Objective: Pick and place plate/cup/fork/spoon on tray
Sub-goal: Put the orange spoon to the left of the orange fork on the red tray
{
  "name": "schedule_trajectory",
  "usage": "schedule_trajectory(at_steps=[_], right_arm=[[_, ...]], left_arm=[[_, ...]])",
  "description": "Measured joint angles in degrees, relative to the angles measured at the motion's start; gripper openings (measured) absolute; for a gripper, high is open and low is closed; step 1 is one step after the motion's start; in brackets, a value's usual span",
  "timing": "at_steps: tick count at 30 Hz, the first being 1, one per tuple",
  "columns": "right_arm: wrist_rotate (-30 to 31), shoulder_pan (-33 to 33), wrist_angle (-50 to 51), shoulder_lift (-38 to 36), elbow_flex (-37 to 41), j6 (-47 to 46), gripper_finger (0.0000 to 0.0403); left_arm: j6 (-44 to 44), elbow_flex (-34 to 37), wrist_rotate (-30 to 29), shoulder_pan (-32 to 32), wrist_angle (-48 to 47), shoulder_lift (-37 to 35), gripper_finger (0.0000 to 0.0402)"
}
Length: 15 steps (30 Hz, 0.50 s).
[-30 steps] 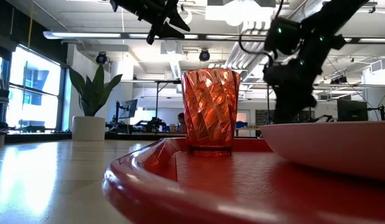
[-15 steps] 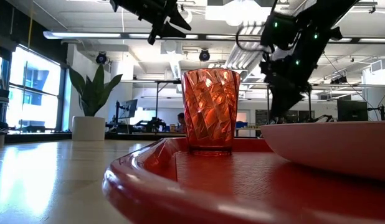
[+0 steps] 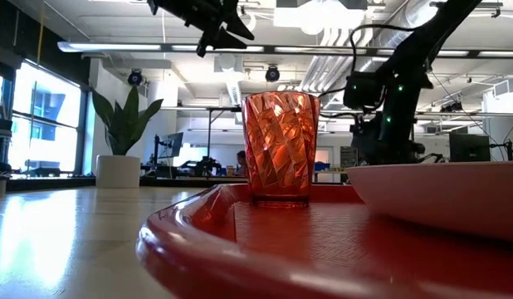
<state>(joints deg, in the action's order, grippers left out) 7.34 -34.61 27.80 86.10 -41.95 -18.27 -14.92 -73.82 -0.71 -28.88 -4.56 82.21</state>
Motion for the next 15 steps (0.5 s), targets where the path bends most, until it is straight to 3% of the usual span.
schedule_trajectory(at_steps=[7, 15], right_arm=[[-2.64, -1.79, -0.36, 4.1, -0.3, 2.13, 0.0168], [-3.35, -2.16, -0.68, 4.12, -0.24, 1.73, 0.0022]], left_arm=[[-0.88, 0.0, 0.04, 0.66, 0.0, 0.0, 0.0138], [-0.92, 0.0, 0.03, 0.79, 0.01, 0.0, 0.0138]])
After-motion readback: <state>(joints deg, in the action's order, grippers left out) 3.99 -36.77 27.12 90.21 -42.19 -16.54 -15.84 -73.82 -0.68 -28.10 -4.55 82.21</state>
